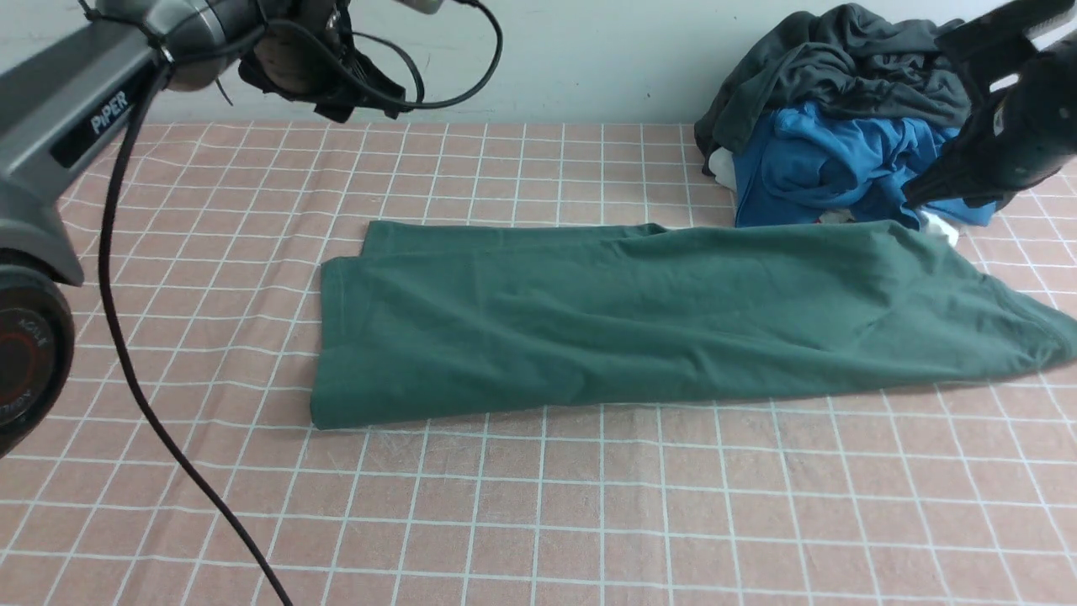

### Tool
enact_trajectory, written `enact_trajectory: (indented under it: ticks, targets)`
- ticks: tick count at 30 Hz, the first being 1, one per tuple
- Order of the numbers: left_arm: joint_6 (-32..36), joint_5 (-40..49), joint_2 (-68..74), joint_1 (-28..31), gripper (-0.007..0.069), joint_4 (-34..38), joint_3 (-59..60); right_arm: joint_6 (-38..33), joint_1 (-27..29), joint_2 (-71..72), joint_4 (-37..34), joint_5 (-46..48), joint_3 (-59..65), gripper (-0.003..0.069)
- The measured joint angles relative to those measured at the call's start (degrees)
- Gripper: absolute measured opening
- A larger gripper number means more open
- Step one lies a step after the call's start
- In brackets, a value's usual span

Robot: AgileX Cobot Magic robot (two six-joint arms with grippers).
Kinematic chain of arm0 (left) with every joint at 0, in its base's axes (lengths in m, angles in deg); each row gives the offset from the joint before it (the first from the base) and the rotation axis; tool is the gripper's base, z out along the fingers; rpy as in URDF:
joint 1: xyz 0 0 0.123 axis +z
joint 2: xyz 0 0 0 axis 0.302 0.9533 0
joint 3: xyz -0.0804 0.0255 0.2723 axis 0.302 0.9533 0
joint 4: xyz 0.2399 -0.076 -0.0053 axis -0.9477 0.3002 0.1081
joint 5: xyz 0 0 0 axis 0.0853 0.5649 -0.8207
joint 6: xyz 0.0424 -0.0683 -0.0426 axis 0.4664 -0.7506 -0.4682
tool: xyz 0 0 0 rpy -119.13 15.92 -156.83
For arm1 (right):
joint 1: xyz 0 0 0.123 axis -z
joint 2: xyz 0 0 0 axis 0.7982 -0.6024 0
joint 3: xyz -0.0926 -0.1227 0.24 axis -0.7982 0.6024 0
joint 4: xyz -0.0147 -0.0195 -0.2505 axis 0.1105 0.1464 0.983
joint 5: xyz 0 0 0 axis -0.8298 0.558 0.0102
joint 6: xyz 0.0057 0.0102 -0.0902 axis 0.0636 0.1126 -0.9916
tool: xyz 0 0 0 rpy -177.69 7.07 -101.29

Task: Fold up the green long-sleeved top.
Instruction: Use both arms to drag the lower edge of the fabric forward and fold it over the upper edge, then use the right arm to clamp the right edge of the fabric

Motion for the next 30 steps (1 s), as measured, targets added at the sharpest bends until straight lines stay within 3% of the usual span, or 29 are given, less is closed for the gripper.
enact_trajectory:
  ticks: [1, 2, 4, 5, 12, 15, 18, 19, 20, 25, 28, 30]
  targets:
    - [1.7, 1.4, -0.9, -0.2, 0.0225, 1.4, 0.0, -3.9, 0.7, -0.5, -3.7, 0.6, 0.0, 0.0095]
    - [4.8, 5.0, -3.1, -0.2, 0.0153, 4.8, 0.0, -9.8, 3.0, -2.4, -13.3, 1.0, 0.0, 0.0031]
    - [6.4, 7.1, -4.1, -0.2, 0.0115, 6.7, 0.0, -12.3, 4.6, -3.9, -18.0, 0.8, 0.0, 0.0012]
    - [8.7, 10.5, -5.8, -0.2, 0.0052, 9.9, 0.0, -14.5, 7.6, -6.8, -24.7, -0.9, 0.1, -0.0003]
    - [10.6, 12.5, -19.7, -0.2, -0.0003, 17.2, 10.1, -17.4, 15.4, -10.6, -43.2, -3.7, 0.3, 0.0013]
    - [9.6, 6.4, -29.5, -0.2, -0.0003, 18.2, 22.0, -21.6, 15.6, -7.7, -44.5, -2.1, 0.2, 0.0038]
    - [8.0, 1.5, -36.7, -0.2, -0.0003, 18.3, 32.3, -21.2, 15.8, -5.6, -42.7, 0.4, 0.1, 0.0075]
    - [6.9, -1.3, -41.4, -0.2, -0.0003, 18.4, 39.9, -19.0, 16.2, -4.7, -39.3, 2.5, 0.1, 0.012]
    - [6.9, -1.6, -41.4, -0.2, -0.0003, 18.4, 39.9, -19.0, 16.3, -4.7, -38.8, 2.5, 0.1, 0.0127]
    - [5.1, -8.0, -51.7, -0.2, -0.0003, 16.3, 62.0, -6.5, 18.7, -6.6, -27.2, 6.2, 0.1, 0.038]
    - [5.0, -10.3, -53.0, -0.2, -0.0003, 14.5, 69.8, -3.0, 19.1, -9.6, -25.8, 6.2, 0.1, 0.0525]
    - [5.0, -11.3, -53.0, -0.2, -0.0003, 13.8, 72.1, -2.0, 19.0, -11.3, -26.6, 6.2, 0.1, 0.0574]
